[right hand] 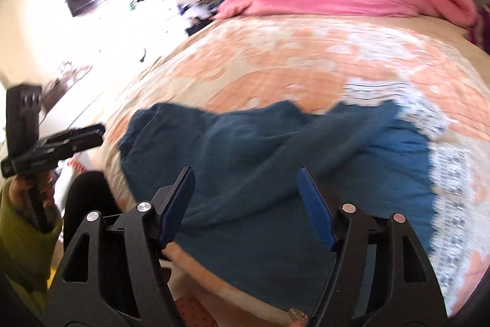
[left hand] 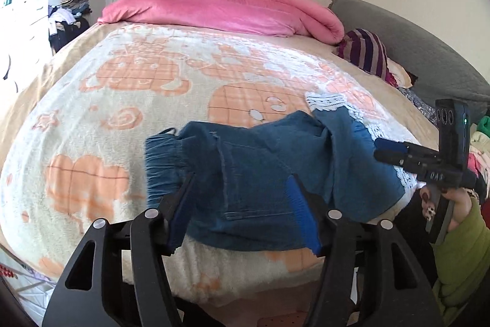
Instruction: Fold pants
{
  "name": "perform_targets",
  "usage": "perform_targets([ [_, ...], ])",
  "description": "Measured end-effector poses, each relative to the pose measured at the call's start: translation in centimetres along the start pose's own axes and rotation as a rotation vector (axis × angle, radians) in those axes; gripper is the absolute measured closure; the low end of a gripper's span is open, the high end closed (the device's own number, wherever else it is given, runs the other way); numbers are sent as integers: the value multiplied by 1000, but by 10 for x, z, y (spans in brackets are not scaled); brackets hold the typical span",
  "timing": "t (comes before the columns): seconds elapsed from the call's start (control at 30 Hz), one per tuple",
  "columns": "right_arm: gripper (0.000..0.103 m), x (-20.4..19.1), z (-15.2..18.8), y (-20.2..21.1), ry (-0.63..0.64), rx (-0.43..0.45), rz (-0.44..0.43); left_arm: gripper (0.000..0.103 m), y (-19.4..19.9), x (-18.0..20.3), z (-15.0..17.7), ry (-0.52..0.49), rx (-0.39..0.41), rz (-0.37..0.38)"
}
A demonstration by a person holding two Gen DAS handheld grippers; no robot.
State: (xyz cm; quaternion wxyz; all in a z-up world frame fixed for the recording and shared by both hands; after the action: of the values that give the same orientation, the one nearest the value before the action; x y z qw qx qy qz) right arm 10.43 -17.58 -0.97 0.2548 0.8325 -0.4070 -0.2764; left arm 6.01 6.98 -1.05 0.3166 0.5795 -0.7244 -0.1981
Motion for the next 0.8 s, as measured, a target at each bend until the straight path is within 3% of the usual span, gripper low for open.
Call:
perform_targets([
  [0.37, 17, 55, -15, 24, -88, 83, 127, 30, -33, 40, 2, -48, -69, 73],
  [0.8, 14, 93, -58, -15, -42, 11, 233, 30, -110, 123, -16, -160, -149, 237],
])
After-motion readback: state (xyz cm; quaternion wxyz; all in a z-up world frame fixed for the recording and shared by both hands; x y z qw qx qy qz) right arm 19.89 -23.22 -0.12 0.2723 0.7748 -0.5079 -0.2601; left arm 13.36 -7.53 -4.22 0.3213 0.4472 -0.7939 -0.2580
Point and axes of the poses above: each gripper's, at about its wrist camera, not at the fingertips, and y roughly against the way its jaws point, x to its right, z to its underside, the point moved 8 cm from there along -y, roughly the way its jaws point, and after that the axes turned 2 degrees about z, right-handed, at the moved point
